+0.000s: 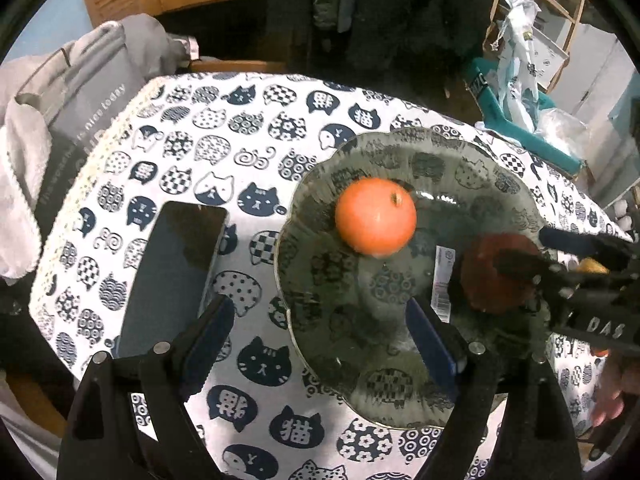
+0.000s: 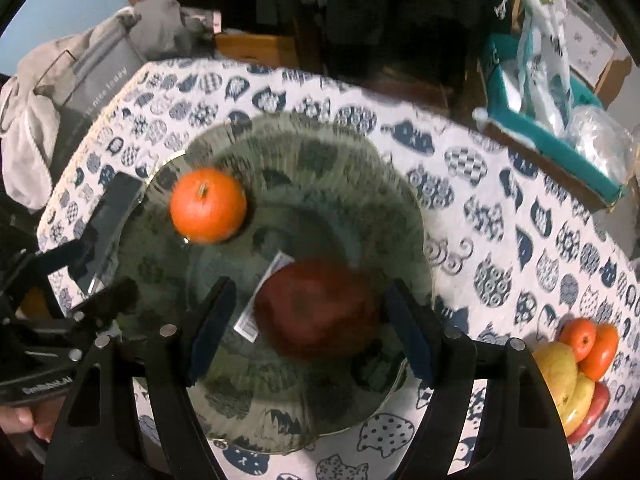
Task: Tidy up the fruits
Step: 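Lower the orange into the green glass bowl and open the left tool while the right releases the apple, then raise both open tools away from the bowl, then move the left tool to a large yellow-green pear while the right tool approaches another red apple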
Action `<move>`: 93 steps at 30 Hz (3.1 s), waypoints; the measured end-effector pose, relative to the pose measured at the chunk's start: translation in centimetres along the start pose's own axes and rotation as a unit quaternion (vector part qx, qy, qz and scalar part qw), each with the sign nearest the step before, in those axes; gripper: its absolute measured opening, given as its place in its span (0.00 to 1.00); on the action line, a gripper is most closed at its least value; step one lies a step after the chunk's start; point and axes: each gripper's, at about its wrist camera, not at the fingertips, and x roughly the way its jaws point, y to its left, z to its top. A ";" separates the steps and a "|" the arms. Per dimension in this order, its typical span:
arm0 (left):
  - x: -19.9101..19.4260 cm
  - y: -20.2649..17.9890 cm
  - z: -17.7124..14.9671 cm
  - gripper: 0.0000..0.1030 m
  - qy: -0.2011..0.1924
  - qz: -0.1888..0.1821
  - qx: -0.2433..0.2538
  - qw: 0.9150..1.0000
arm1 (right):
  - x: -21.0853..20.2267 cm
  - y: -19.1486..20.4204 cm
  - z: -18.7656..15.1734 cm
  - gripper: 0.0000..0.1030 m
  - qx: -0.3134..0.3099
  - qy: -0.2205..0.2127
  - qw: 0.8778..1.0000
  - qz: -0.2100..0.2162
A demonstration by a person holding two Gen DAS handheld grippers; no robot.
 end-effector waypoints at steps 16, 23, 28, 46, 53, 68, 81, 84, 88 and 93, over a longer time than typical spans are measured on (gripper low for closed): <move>-4.7 -1.5 0.7 0.80 -0.033 -0.007 0.009 0.999 | -6.3 -0.1 0.0 0.75 0.003 -0.084 0.996 -0.026; -7.4 -2.7 0.9 0.80 -0.056 -0.017 0.013 0.998 | -10.5 -0.6 -1.0 0.75 0.002 -0.126 0.991 -0.046; -10.0 -4.0 1.1 0.80 -0.085 -0.017 0.027 0.996 | -13.7 -1.4 -2.1 0.75 0.006 -0.152 0.986 -0.062; -18.0 -10.0 0.1 0.80 -0.166 -0.053 0.085 0.981 | -24.0 -5.3 -7.6 0.75 0.017 -0.234 0.967 -0.095; -19.3 -12.1 -0.6 0.80 -0.174 -0.064 0.101 0.977 | -27.0 -7.0 -9.7 0.75 0.024 -0.258 0.960 -0.108; -20.7 -16.4 -0.8 0.82 -0.183 -0.095 0.117 0.972 | -30.9 -11.5 -13.0 0.75 0.062 -0.282 0.948 -0.131; -18.3 -19.7 -0.2 0.84 -0.153 -0.108 0.125 0.974 | -29.0 -15.8 -14.7 0.75 0.097 -0.254 0.950 -0.150; -16.8 -20.9 -0.2 0.84 -0.133 -0.096 0.137 0.977 | -27.8 -17.1 -15.0 0.75 0.102 -0.243 0.952 -0.154; -14.5 -22.3 -0.4 0.84 -0.106 -0.094 0.149 0.979 | -25.8 -18.8 -15.6 0.75 0.121 -0.212 0.958 -0.151; -11.9 -23.7 -0.6 0.84 -0.070 -0.101 0.151 0.981 | -23.7 -20.4 -16.0 0.75 0.139 -0.178 0.962 -0.152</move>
